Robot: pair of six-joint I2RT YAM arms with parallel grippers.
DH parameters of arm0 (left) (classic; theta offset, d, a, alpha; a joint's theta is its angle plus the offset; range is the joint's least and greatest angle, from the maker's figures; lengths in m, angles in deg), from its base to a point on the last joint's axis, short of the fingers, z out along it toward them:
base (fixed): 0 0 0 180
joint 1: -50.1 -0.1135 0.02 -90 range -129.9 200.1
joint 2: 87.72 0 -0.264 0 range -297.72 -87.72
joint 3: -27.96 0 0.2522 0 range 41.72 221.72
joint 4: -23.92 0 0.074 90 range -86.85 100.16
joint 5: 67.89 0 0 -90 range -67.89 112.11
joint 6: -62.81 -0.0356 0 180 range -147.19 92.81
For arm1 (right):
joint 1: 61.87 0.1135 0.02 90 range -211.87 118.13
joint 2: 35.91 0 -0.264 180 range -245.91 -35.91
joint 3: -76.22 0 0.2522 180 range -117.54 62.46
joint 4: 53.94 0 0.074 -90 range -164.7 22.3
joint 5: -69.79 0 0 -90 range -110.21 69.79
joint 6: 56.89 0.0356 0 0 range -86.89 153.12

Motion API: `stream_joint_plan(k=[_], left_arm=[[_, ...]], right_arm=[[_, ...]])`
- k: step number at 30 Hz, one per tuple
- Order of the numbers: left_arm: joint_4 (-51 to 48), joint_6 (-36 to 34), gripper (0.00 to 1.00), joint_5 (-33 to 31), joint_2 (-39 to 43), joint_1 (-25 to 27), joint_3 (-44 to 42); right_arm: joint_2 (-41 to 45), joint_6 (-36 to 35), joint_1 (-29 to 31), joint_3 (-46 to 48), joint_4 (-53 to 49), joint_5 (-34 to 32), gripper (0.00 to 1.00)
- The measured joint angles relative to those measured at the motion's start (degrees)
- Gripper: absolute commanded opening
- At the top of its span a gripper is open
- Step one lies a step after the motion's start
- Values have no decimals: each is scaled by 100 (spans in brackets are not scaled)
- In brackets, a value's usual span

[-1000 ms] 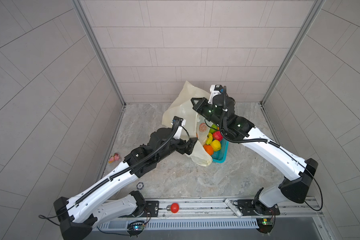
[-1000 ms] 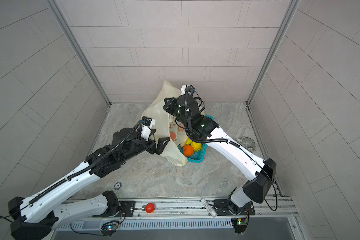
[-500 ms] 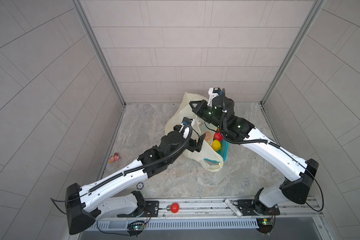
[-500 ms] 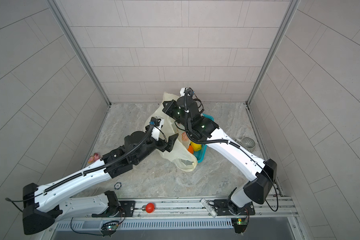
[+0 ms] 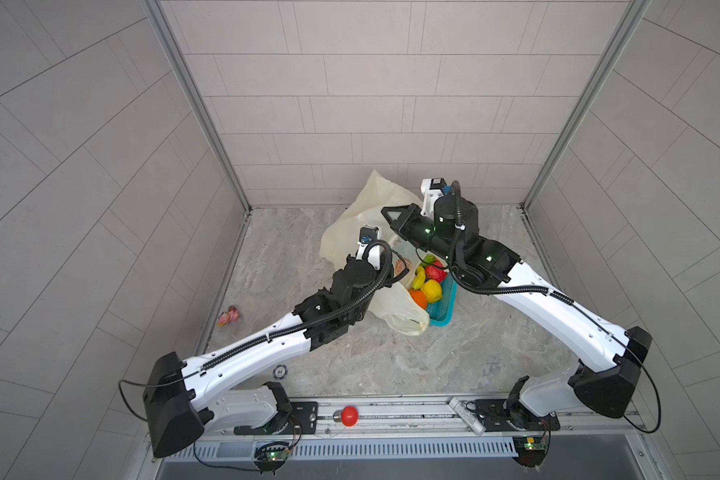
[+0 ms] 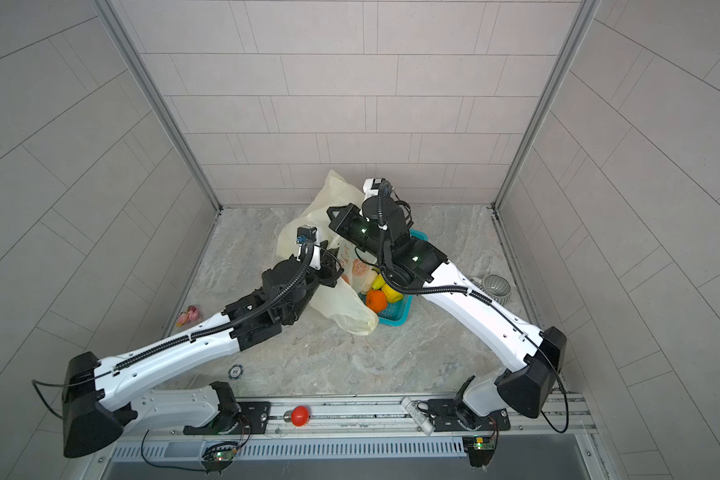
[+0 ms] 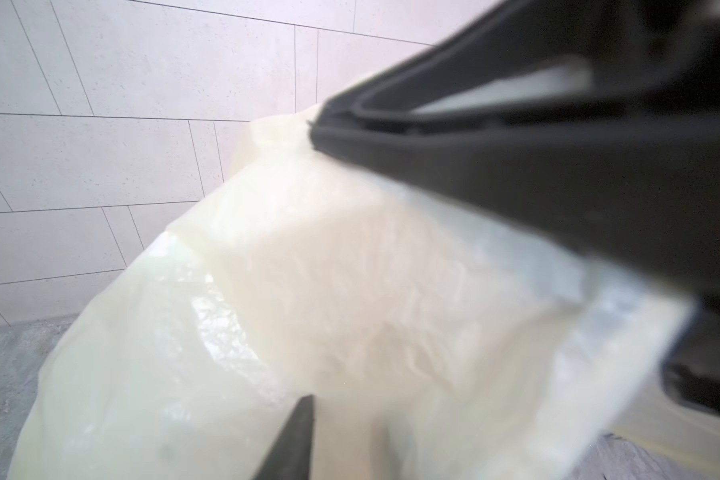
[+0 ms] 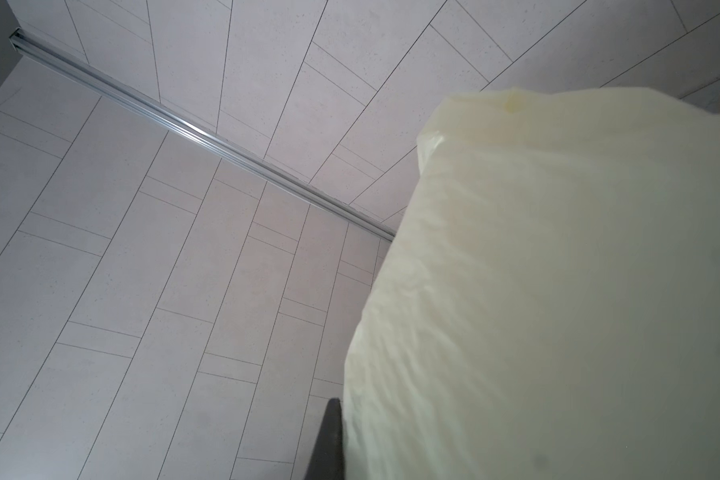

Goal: Place the fruits into the plastic bag

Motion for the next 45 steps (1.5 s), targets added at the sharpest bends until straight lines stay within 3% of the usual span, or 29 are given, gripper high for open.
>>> stream_joint_plan(k=[6,11,15,20,23,26,32,39,45], left_arm=[[-1222,597,0,1381,254,-916,592],[-2697,752,0,2369,529,-1152,1801],[-3805,1130,0,2868,514,-1460,2562],[-4441,1650,0,3206,535,-1967,2483],[-4489,1937,0,3508,614,-2398,2028],[-4398,2179,0,3875,741,-2855,1399],[-3694,2590,0,5005,804,-3491,398],[-3051,2704,0,6308,769,-3884,247],[-3003,2455,0,6865,741,-4037,247]], right_arm=[[-57,-398,-669,74,-352,1193,0],[-774,-1231,-1014,-664,-946,2151,1],[-1558,-1878,-999,-1729,-1362,2651,24],[-2463,-2439,-1056,-2988,-1985,2918,58],[-2483,-2732,-1073,-3056,-2262,2940,65],[-2201,-3008,-1073,-2767,-2319,2905,69],[-815,-3519,-1150,-1617,-2361,2673,69],[835,-3554,-1834,114,-2262,1904,66],[1078,-3515,-1685,1558,-2280,1119,63]])
